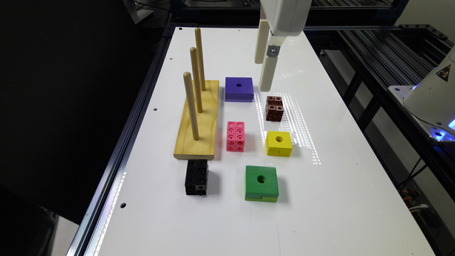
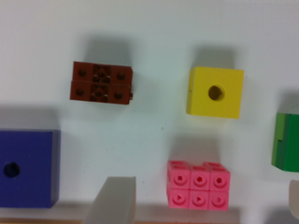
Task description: Pick up pink block.
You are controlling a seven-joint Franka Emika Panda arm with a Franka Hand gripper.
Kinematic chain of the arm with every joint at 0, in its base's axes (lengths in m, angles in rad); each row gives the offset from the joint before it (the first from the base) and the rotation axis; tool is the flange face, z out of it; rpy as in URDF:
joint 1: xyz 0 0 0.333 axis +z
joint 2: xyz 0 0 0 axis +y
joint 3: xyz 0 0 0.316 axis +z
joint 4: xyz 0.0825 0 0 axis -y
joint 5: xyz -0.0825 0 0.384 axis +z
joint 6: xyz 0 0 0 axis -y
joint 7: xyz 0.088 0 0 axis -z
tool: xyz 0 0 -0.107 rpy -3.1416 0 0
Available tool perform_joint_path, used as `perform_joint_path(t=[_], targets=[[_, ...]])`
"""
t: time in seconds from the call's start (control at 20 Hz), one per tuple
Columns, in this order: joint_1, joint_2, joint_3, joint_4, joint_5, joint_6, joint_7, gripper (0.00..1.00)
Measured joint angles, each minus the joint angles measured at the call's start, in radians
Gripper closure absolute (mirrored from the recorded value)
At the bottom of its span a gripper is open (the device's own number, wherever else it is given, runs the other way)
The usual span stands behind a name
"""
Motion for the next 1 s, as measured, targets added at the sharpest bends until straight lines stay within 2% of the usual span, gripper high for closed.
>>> perform_joint_path(t=[0.1,0.3,0.7,1.0], targets=[[0.0,0.01,0.006,0.011,0.0,0.0,0.005,0.0],[0.0,0.024,0.008,0.026,0.0,0.0,0.006,0.0],[0.0,0.042,0.008,0.027,0.0,0.003,0.006,0.0],[-0.002,0.125,0.008,0.028,-0.0007,0.08,0.006,0.0]])
